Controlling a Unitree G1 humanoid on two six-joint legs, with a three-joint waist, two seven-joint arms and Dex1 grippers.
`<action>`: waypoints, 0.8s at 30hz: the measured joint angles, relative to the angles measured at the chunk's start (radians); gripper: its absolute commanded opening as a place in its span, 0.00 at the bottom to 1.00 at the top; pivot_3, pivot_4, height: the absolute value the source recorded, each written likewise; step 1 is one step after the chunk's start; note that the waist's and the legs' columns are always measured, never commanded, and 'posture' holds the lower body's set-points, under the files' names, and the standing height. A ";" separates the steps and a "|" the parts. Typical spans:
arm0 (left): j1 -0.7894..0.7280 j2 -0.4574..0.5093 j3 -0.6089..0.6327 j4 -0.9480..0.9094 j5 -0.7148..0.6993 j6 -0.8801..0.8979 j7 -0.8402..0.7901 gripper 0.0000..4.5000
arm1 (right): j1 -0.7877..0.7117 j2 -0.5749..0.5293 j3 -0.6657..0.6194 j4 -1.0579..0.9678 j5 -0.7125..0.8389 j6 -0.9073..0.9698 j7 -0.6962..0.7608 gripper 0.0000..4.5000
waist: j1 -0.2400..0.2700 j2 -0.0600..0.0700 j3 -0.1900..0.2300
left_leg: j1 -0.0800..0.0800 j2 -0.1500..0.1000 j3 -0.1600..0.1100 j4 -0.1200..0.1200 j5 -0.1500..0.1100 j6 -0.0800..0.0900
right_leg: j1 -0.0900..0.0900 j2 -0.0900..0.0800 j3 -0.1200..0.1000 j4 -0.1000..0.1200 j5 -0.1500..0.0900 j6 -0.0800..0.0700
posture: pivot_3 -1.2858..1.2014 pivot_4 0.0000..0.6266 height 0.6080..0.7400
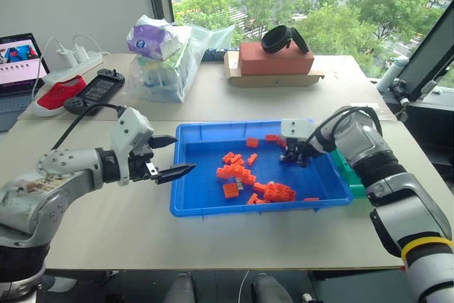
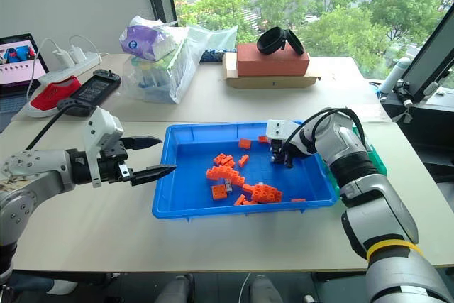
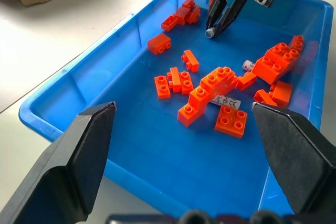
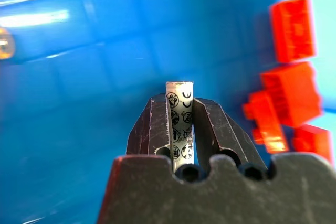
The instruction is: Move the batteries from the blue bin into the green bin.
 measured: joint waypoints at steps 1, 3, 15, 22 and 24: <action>0.000 -0.002 0.000 0.000 0.000 0.000 0.002 1.00 | 0.000 -0.001 -0.001 -0.001 0.004 0.000 0.008 0.06 | 0.000 0.000 0.000 | 0.000 0.000 0.000 0.000 0.000 0.000 | 0.000 0.000 0.000 0.000 0.000 0.000 | 0.52 0.24 1.00; 0.000 -0.008 -0.001 0.000 0.000 0.000 0.004 1.00 | 0.000 -0.003 -0.006 -0.009 0.013 0.004 0.020 0.06 | 0.000 0.000 0.000 | 0.000 0.000 0.000 0.000 0.000 0.000 | 0.000 0.000 0.000 0.000 0.000 0.000 | 0.52 0.24 1.00; -0.132 -0.114 -0.030 0.012 -0.057 0.003 0.009 1.00 | -0.179 -0.210 -0.237 -0.077 0.171 0.144 0.057 0.06 | 0.009 0.000 0.001 | -0.001 0.000 -0.001 -0.001 0.000 0.000 | 0.000 0.000 -0.001 -0.002 0.000 0.000 | 0.52 0.24 1.00; -0.300 -0.197 -0.080 0.072 -0.063 0.001 0.024 1.00 | -0.127 -0.364 -0.242 0.007 0.125 0.127 0.003 0.06 | 0.010 0.000 0.001 | -0.002 0.000 0.000 -0.001 0.000 0.000 | 0.000 -0.001 -0.001 -0.004 0.000 0.000 | 0.52 0.24 1.00; -0.311 -0.210 -0.098 0.077 -0.062 0.001 0.016 1.00 | -0.076 -0.380 -0.240 0.019 0.120 0.123 0.001 0.06 | 0.002 0.000 0.001 | -0.001 0.000 0.000 -0.002 0.000 0.000 | 0.000 -0.001 -0.001 -0.004 0.000 0.000 | 0.52 0.24 1.00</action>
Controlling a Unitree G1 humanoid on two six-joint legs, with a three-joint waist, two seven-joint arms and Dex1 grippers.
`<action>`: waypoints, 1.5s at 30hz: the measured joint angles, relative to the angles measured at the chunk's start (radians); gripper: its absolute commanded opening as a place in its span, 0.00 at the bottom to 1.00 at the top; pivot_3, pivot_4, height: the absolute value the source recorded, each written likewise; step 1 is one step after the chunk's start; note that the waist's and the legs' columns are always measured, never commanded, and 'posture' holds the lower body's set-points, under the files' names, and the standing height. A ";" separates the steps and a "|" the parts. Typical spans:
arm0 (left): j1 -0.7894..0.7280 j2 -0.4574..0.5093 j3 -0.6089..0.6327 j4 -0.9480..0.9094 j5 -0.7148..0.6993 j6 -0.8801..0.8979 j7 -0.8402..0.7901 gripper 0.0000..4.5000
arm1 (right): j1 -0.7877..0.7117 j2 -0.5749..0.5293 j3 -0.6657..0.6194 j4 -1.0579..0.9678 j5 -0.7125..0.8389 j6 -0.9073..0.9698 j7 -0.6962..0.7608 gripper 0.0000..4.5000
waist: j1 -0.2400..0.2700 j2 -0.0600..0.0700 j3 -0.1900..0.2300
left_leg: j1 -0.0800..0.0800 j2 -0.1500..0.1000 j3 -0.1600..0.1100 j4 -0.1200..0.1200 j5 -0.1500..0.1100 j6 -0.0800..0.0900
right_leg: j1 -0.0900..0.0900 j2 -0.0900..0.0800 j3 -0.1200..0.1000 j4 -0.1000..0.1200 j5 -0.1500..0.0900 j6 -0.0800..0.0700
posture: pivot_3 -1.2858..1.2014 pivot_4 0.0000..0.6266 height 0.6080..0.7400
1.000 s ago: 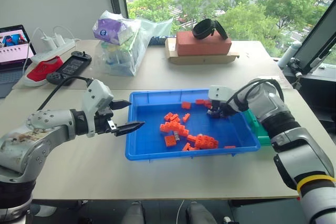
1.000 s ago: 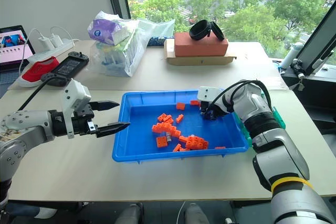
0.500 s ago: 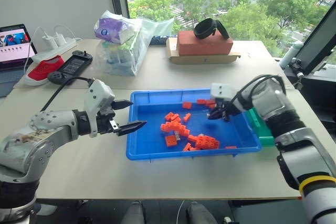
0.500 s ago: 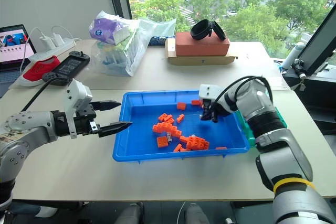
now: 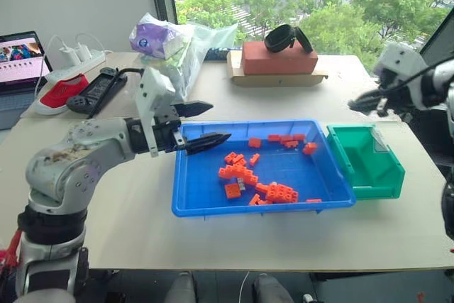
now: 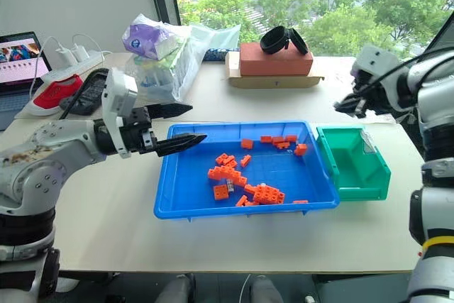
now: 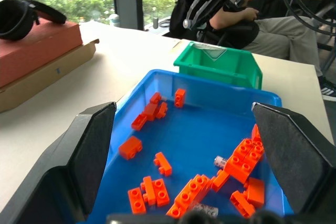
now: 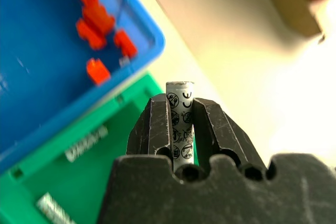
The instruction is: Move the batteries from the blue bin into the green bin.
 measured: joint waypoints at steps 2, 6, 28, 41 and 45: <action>-0.012 -0.006 -0.034 0.013 0.006 0.000 -0.013 1.00 | 0.063 -0.001 0.002 0.001 0.002 0.003 0.001 0.06 | -0.005 0.000 0.000 | 0.000 0.000 0.000 0.000 0.000 0.000 | 0.000 0.000 0.000 0.001 0.000 0.000 | 0.52 0.24 1.00; -0.013 -0.006 -0.058 0.018 0.019 0.000 -0.031 1.00 | 0.142 0.000 0.002 -0.013 0.008 0.030 -0.001 0.06 | -0.005 0.002 0.001 | 0.000 0.000 0.000 0.001 0.000 0.000 | 0.000 0.000 0.000 0.002 0.000 0.000 | 0.52 0.24 1.00; 0.030 0.110 -0.098 -0.023 0.095 -0.007 -0.098 1.00 | 0.098 -0.071 -0.001 -0.448 0.180 0.086 0.203 0.99 | -0.001 0.003 0.002 | 0.000 0.000 0.000 0.002 0.000 0.000 | 0.000 0.000 0.000 0.002 0.000 0.000 | 0.52 0.24 1.00; 0.118 0.157 -0.076 -0.070 0.104 -0.024 -0.173 1.00 | 0.207 0.024 0.158 -0.720 0.378 0.262 0.218 0.99 | 0.006 0.003 0.002 | -0.001 0.000 -0.001 0.004 0.000 0.000 | 0.000 0.000 0.000 0.003 0.000 0.000 | 0.52 0.24 1.00; 0.130 0.158 -0.067 -0.090 0.091 -0.020 -0.164 1.00 | 0.195 0.075 0.153 -0.820 0.471 0.461 0.194 0.99 | 0.003 0.003 0.002 | -0.001 0.000 -0.001 0.004 0.000 0.000 | -0.001 0.001 0.000 0.005 0.000 0.000 | 0.52 0.24 1.00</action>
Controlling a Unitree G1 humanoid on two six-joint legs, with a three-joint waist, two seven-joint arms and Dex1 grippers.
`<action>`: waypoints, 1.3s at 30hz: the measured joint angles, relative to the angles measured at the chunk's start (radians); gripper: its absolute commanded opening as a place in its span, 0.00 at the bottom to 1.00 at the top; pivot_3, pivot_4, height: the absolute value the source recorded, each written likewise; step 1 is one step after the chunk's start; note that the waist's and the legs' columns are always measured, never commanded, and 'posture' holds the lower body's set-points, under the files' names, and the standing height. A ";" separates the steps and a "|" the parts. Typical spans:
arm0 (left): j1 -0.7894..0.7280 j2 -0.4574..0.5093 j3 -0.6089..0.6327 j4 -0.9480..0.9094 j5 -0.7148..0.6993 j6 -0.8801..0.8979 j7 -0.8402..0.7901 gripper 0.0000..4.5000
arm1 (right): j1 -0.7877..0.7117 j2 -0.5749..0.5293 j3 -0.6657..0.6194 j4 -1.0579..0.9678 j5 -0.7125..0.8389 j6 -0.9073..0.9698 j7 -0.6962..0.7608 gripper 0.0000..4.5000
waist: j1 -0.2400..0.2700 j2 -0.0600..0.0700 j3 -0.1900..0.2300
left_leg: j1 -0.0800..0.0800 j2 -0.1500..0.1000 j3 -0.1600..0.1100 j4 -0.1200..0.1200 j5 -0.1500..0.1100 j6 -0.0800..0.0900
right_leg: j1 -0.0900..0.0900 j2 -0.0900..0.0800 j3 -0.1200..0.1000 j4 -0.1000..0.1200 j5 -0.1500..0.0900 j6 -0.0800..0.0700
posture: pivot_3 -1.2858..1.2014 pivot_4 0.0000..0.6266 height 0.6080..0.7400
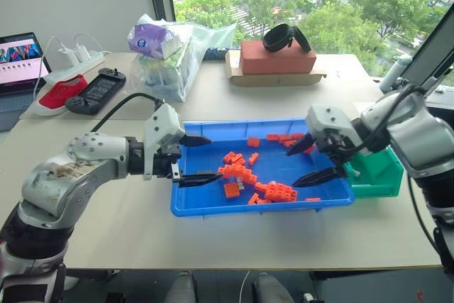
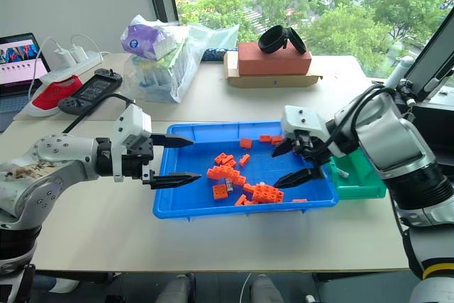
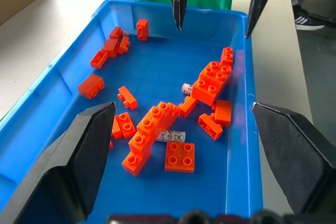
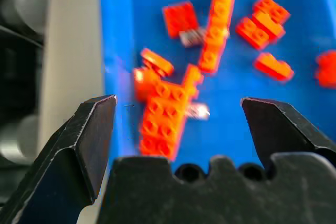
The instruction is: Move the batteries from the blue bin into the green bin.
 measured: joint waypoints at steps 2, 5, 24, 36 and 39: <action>0.004 0.000 0.004 -0.004 -0.003 0.000 0.006 1.00 | -0.004 0.016 -0.004 -0.032 0.015 0.059 -0.033 0.99 | 0.002 0.000 0.000 | 0.000 0.000 0.000 0.000 0.000 0.000 | 0.000 0.000 0.000 0.000 0.000 0.000 | 0.52 0.24 1.00; 0.010 0.001 0.004 -0.004 0.003 0.000 0.014 1.00 | -0.037 0.018 0.030 -0.060 0.013 0.203 -0.092 0.99 | 0.006 0.000 0.000 | 0.000 0.000 0.000 0.001 0.000 0.000 | 0.000 0.000 0.000 0.000 0.000 0.000 | 0.52 0.24 1.00; 0.016 -0.002 0.002 -0.003 0.006 -0.004 0.024 1.00 | -0.105 0.079 0.281 0.007 -0.009 0.453 -0.307 0.99 | 0.011 0.000 0.000 | -0.001 0.000 -0.001 0.000 0.000 0.000 | -0.001 0.000 -0.001 0.000 0.000 0.000 | 0.52 0.24 1.00; 0.043 -0.002 0.001 -0.004 0.008 -0.006 0.025 1.00 | -0.049 0.023 0.342 -0.005 -0.051 0.402 -0.342 0.68 | 0.014 0.000 0.000 | -0.001 0.000 -0.001 0.000 0.000 0.000 | -0.001 0.000 -0.001 -0.001 0.000 0.000 | 0.52 0.24 1.00; 0.042 -0.003 -0.001 -0.005 0.009 -0.006 0.025 1.00 | -0.031 0.000 0.356 -0.021 -0.062 0.387 -0.338 0.44 | 0.015 0.000 0.000 | -0.001 0.000 -0.001 0.000 0.000 0.000 | -0.001 0.000 -0.001 -0.001 0.000 0.000 | 0.52 0.24 1.00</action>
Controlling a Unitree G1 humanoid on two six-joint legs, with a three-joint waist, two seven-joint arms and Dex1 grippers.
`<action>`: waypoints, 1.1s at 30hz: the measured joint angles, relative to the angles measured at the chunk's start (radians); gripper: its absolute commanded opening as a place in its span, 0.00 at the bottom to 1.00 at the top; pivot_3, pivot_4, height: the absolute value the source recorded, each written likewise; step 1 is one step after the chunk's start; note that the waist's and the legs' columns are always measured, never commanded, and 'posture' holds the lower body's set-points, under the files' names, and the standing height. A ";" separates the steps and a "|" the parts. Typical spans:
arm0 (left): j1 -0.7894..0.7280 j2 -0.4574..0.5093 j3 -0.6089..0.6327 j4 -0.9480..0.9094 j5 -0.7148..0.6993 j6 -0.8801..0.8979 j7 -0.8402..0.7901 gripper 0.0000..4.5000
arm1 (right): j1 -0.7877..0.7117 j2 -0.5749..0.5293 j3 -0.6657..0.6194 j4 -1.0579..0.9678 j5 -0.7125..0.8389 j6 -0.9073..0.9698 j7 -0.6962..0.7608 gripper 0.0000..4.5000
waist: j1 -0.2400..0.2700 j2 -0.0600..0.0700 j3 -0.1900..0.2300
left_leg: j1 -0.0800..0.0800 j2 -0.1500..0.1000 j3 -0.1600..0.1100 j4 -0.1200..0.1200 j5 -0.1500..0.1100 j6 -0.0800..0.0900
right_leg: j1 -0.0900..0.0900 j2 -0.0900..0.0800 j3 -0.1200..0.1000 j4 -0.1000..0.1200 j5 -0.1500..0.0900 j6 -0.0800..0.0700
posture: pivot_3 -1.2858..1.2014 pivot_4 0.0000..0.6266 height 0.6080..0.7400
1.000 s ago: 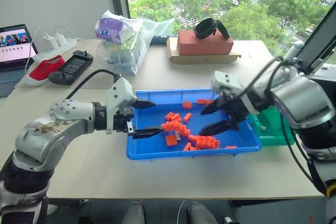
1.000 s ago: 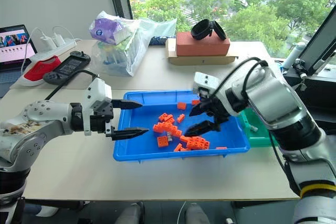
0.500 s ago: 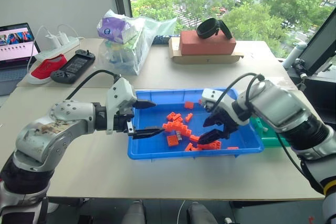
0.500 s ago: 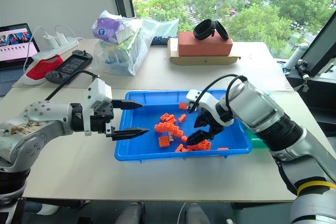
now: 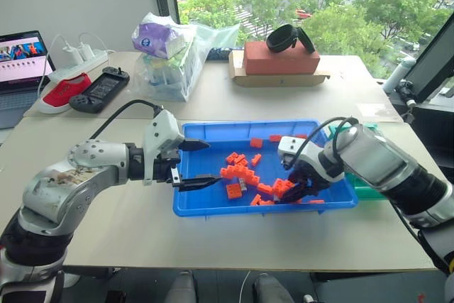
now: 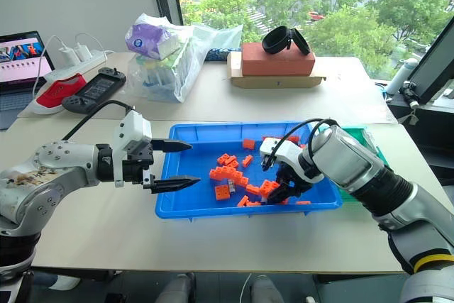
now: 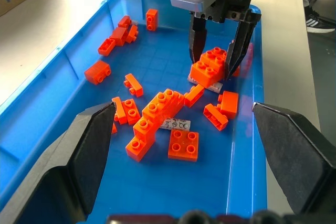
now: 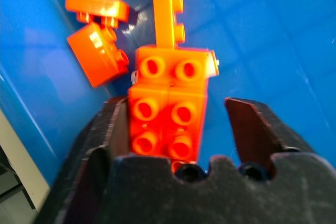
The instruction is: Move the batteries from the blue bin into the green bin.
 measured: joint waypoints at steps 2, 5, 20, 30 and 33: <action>-0.001 -0.003 -0.005 0.000 0.001 0.000 0.001 1.00 | 0.005 -0.010 0.000 -0.010 -0.005 -0.006 0.001 0.35 | -0.001 0.000 0.000 | 0.000 0.000 0.000 0.000 0.000 0.000 | 0.000 0.000 0.000 0.000 0.000 0.000 | 0.52 0.24 1.00; -0.001 -0.010 -0.014 -0.002 0.001 -0.001 0.001 1.00 | 0.005 -0.017 0.000 -0.018 -0.005 -0.007 0.011 0.33 | 0.000 0.000 0.000 | 0.000 0.000 0.000 0.000 0.000 0.000 | 0.000 0.000 0.000 0.000 0.000 0.000 | 0.52 0.24 1.00; -0.039 -0.077 -0.050 0.041 0.028 -0.037 0.005 1.00 | -0.124 0.065 -0.092 0.333 -0.166 -0.426 -0.017 0.33 | -0.007 -0.001 0.000 | -0.001 0.000 -0.001 0.000 0.000 0.000 | 0.000 0.000 -0.001 -0.001 0.000 0.000 | 0.52 0.24 1.00; -0.038 -0.075 -0.044 0.007 0.018 -0.030 0.030 1.00 | -0.167 0.189 -0.100 0.598 -0.300 -0.668 -0.034 0.73 | -0.011 -0.001 0.000 | -0.001 0.000 -0.001 0.000 0.000 0.000 | 0.000 0.000 -0.002 0.000 0.000 0.000 | 0.52 0.24 1.00; -0.039 -0.075 -0.045 0.000 0.018 -0.026 0.031 1.00 | -0.167 0.187 -0.100 0.612 -0.333 -0.703 0.002 0.95 | -0.011 -0.001 0.000 | -0.001 0.000 -0.001 0.000 0.000 0.000 | 0.000 0.000 -0.002 0.000 0.000 0.000 | 0.52 0.24 1.00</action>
